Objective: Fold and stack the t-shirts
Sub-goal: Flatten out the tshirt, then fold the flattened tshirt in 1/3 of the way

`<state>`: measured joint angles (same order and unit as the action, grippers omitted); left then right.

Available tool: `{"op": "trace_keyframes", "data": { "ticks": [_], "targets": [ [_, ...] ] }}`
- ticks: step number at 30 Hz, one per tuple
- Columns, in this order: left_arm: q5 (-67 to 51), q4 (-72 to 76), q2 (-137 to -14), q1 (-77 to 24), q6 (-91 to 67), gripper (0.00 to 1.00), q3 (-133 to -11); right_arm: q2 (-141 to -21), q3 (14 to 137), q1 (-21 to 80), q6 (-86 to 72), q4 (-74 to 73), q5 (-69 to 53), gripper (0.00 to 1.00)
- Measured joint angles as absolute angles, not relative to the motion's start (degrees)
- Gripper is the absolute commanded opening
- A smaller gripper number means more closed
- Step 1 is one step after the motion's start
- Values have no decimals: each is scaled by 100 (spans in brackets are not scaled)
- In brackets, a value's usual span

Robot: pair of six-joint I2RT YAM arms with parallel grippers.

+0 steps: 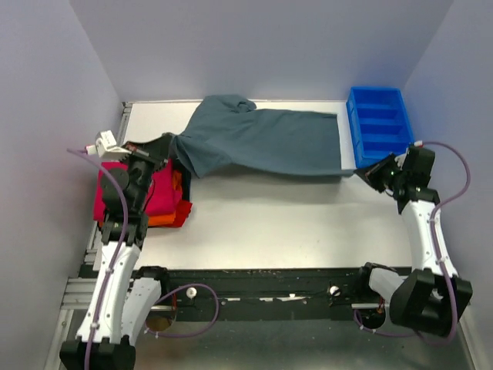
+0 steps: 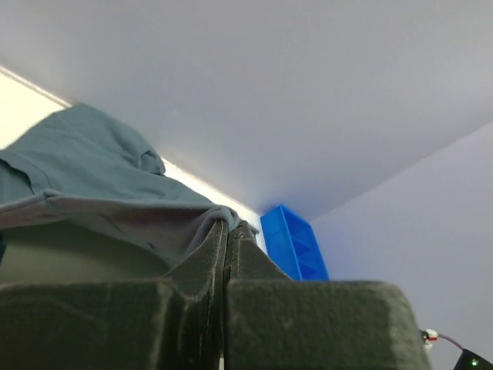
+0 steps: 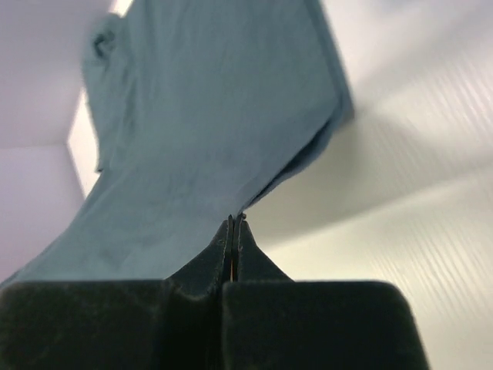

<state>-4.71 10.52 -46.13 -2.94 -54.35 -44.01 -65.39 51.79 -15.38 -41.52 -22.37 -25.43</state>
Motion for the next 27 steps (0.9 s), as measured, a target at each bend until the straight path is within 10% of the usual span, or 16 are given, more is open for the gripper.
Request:
{"op": "trace_keyframes", "data": {
  "ticks": [13, 27],
  "targets": [
    [-563, -1347, -2182, -436, -5411, 0, -2836, -3667, 2967, -1544, -3804, -3247, -1131, 1],
    [-458, 336, -5953, -436, -5465, 0, -3883, -6442, 3916, -1509, -3793, -2388, -1466, 1]
  ]
}}
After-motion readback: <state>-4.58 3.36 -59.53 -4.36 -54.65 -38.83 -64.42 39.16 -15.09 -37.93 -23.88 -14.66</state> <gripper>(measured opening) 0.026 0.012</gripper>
